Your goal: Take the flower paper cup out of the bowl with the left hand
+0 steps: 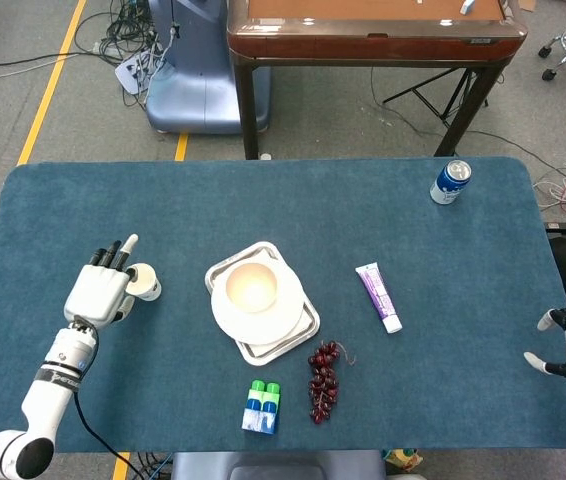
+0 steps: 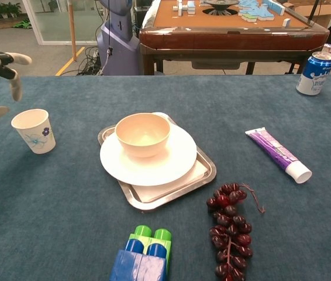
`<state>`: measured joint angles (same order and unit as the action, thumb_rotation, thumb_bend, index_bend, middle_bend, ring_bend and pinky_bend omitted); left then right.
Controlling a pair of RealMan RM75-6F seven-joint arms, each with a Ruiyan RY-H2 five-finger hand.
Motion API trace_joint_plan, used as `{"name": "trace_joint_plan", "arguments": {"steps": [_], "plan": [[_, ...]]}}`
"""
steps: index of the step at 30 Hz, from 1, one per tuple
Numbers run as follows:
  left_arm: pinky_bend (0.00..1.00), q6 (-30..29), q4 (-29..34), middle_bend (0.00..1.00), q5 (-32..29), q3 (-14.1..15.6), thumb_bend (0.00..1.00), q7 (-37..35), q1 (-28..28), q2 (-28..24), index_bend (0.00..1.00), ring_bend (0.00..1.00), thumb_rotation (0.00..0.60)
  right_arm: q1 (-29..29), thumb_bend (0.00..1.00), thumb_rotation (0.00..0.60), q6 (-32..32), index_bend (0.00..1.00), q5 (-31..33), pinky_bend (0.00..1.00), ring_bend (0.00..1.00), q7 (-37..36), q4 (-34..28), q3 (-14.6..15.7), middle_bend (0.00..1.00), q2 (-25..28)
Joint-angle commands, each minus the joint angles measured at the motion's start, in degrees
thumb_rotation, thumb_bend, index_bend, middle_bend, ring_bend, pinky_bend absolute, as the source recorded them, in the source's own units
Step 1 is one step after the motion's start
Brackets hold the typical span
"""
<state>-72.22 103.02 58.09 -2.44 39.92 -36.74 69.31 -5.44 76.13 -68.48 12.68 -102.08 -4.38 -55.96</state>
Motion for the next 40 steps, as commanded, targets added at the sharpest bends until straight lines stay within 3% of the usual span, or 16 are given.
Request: {"name": "trace_joint_plan", "arguments": {"steps": [1,10,15,22,27,40], "plan": [[0.12,-4.2,0.9,0.0,3.2,0.7,0.36,-2.5,3.3,-1.4,0.39,0.0,0.6,0.0,0.15,0.6,0.0,0.49,0.0,0.41,0.33,0.1,0.0,0.0,0.44,-0.1],[0.13,-12.9,-6.6,0.01,12.5,4.8,0.36,-10.1,12.3,0.4,0.4,0.0,0.6,0.0,0.15,0.6,0.2,0.49,0.3,0.41,0.33,0.5,0.1,0.0,0.44,-0.2],[0.13,-16.2,-9.5,0.16,15.2,6.0,0.36,-16.8,17.4,1.7,0.39,0.11,0.6,-0.1,0.15,0.6,-0.1,0.49,0.6,0.41,0.33,0.9,0.3,0.1,0.44,-0.6],[0.16,-19.6,-13.6,0.25,18.7,7.3,0.36,-20.3,22.6,3.3,0.39,0.22,0.6,-0.4,0.15,0.6,-0.4,0.49,0.8,0.41,0.33,1.7,0.5,0.2,0.44,-1.1],[0.19,-19.0,-14.8,0.33,20.1,7.5,0.36,-22.2,24.3,3.0,0.39,0.29,0.6,-0.4,0.15,0.6,-0.2,0.49,0.9,0.41,0.33,1.8,0.6,0.2,0.44,-1.2],[0.24,-17.3,-14.4,0.34,21.2,5.6,0.36,-22.1,26.4,2.4,0.4,0.29,0.6,-1.2,0.15,0.6,-2.3,0.49,1.5,0.41,0.33,0.7,1.3,0.1,0.44,-1.1]]}}
